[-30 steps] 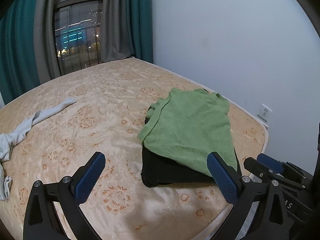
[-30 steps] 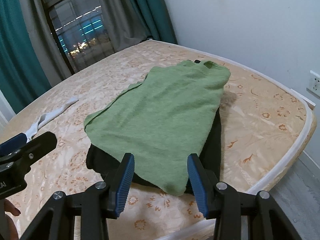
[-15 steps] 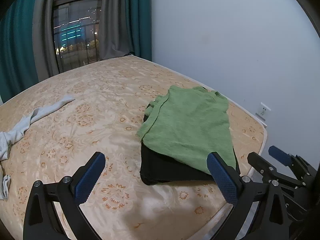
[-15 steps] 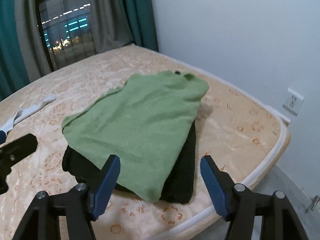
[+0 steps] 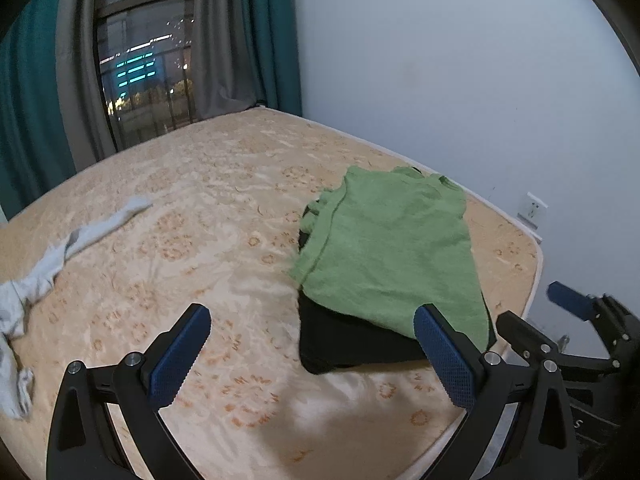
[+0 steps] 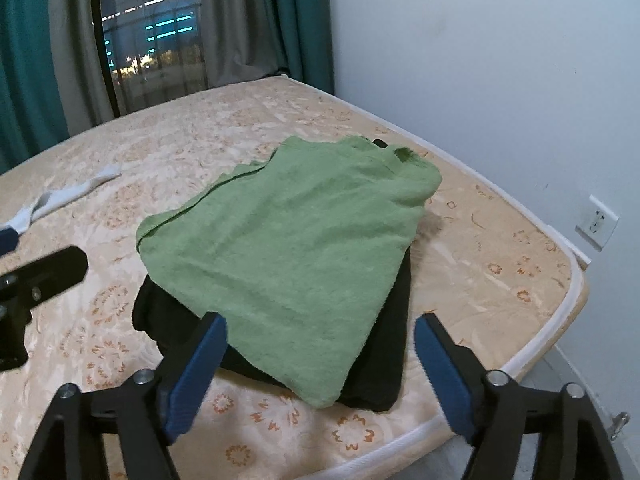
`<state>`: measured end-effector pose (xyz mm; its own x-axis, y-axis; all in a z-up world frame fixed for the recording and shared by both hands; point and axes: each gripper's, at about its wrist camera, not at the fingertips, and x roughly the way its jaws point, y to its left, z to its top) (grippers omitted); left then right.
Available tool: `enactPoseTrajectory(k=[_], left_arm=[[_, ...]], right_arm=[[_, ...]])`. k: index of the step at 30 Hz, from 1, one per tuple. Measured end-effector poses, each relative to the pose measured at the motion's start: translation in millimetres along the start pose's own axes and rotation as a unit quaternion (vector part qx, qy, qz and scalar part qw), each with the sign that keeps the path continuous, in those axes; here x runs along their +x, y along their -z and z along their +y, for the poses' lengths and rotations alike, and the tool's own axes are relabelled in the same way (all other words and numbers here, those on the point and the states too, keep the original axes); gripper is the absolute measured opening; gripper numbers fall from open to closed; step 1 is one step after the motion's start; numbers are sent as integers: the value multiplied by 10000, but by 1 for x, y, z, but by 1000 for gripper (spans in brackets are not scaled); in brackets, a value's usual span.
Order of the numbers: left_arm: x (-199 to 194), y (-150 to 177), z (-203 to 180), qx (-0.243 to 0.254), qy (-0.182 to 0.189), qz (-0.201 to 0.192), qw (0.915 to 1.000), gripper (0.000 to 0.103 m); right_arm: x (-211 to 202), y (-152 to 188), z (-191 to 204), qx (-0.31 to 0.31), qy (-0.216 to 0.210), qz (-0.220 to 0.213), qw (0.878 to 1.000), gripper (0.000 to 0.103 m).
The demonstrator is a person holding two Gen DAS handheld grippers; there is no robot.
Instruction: Fold clothes
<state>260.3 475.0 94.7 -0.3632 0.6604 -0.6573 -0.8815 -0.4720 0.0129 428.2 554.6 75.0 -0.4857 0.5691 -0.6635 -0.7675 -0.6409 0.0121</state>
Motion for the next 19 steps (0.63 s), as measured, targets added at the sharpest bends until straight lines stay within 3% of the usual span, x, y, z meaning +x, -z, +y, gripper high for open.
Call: enactPoseTrajectory(k=[7,19], left_arm=[[-6,-5,8,15,108,-210,9997,103],[-5,-7,15,-1,174,-174,9997,103]], right_arm=[[-1,-1,2,160,-210,187,9995,87],[0,-1,6,162,-43,299,9994,87]])
